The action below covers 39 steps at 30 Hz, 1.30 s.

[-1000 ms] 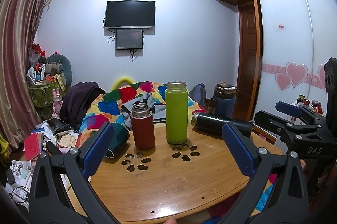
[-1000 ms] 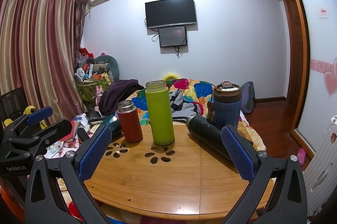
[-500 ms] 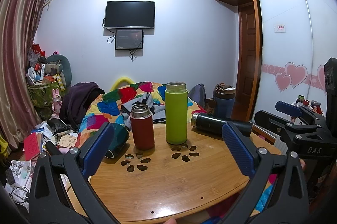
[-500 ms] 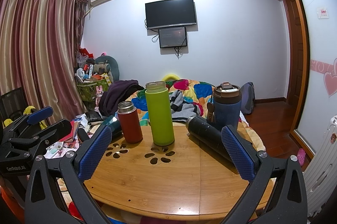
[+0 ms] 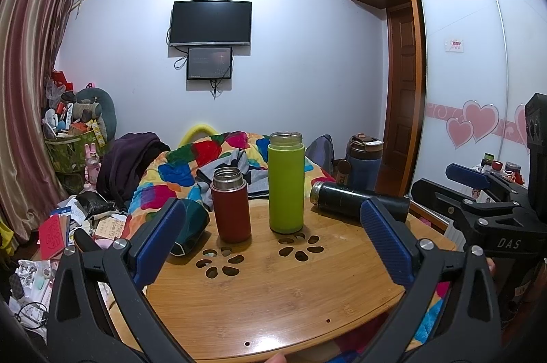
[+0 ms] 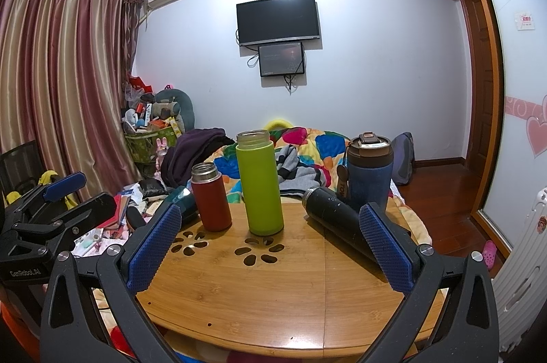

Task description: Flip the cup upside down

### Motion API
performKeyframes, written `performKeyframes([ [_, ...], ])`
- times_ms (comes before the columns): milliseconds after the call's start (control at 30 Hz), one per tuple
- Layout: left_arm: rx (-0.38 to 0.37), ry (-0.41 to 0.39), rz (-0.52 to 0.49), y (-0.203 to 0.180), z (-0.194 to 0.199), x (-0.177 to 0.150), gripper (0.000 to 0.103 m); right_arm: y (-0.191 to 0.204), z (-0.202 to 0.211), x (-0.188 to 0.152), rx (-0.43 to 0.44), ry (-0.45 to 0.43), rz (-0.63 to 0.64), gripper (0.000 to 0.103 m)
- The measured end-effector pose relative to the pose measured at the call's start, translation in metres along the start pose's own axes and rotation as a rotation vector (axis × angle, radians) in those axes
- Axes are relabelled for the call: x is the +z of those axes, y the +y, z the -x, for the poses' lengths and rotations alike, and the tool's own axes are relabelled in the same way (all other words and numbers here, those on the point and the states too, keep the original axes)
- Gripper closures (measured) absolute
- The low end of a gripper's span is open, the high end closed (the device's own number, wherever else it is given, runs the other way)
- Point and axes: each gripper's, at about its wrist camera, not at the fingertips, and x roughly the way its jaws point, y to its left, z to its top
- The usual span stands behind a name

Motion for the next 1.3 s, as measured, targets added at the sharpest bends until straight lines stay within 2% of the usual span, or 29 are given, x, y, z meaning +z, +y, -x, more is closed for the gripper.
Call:
performKeyframes([
  [333, -0.011, 0.013, -0.011, 0.007, -0.013, -0.001, 0.0, -0.006, -0.016, -0.001, 0.001, 0.026, -0.012, 0.0],
  [467, -0.1, 0.039, 0.016, 0.021, -0.027, -0.003, 0.0, -0.012, -0.029, -0.005, -0.002, 0.051, -0.022, 0.0],
  [533, -0.118, 0.049, 0.028, 0.031, -0.035, -0.003, 0.0, -0.016, -0.037, -0.009, -0.003, 0.067, -0.031, 0.0],
  [633, -0.055, 0.105, 0.037, 0.048, -0.06, -0.005, 0.0, -0.022, -0.048, -0.015, -0.008, 0.096, -0.05, 0.0],
  [667, -0.011, 0.147, 0.038, 0.058, -0.076, -0.006, 0.0, -0.025, -0.052, -0.017, -0.008, 0.108, -0.061, 0.0],
  [800, 0.087, 0.275, 0.046, 0.089, -0.128, -0.018, 0.0, -0.033, -0.063, -0.024, -0.016, 0.138, -0.084, 0.0],
  [933, 0.132, 0.37, 0.057, 0.116, -0.174, -0.033, 0.0, -0.038, -0.071, -0.029, -0.03, 0.16, -0.091, 0.0],
  [1067, 0.147, 0.425, 0.047, 0.136, -0.208, -0.041, 0.0, -0.043, -0.077, -0.034, -0.028, 0.182, -0.11, 0.0],
  [1100, 0.134, 0.447, 0.054, 0.142, -0.218, -0.043, 0.001, -0.043, -0.078, -0.035, -0.026, 0.185, -0.112, 0.0],
  [1167, 0.118, 0.483, 0.073, 0.149, -0.231, -0.047, 0.011, -0.042, -0.079, -0.036, -0.028, 0.191, -0.11, 0.0],
  [1200, 0.114, 0.502, 0.077, 0.153, -0.237, -0.05, 0.02, -0.042, -0.079, -0.037, -0.03, 0.192, -0.108, 0.0],
  [1267, 0.098, 0.525, 0.084, 0.157, -0.244, -0.054, 0.023, -0.041, -0.08, -0.037, -0.028, 0.196, -0.11, 0.0],
  [1300, 0.081, 0.529, 0.094, 0.158, -0.248, -0.056, 0.028, -0.041, -0.08, -0.037, -0.026, 0.198, -0.111, 0.0],
])
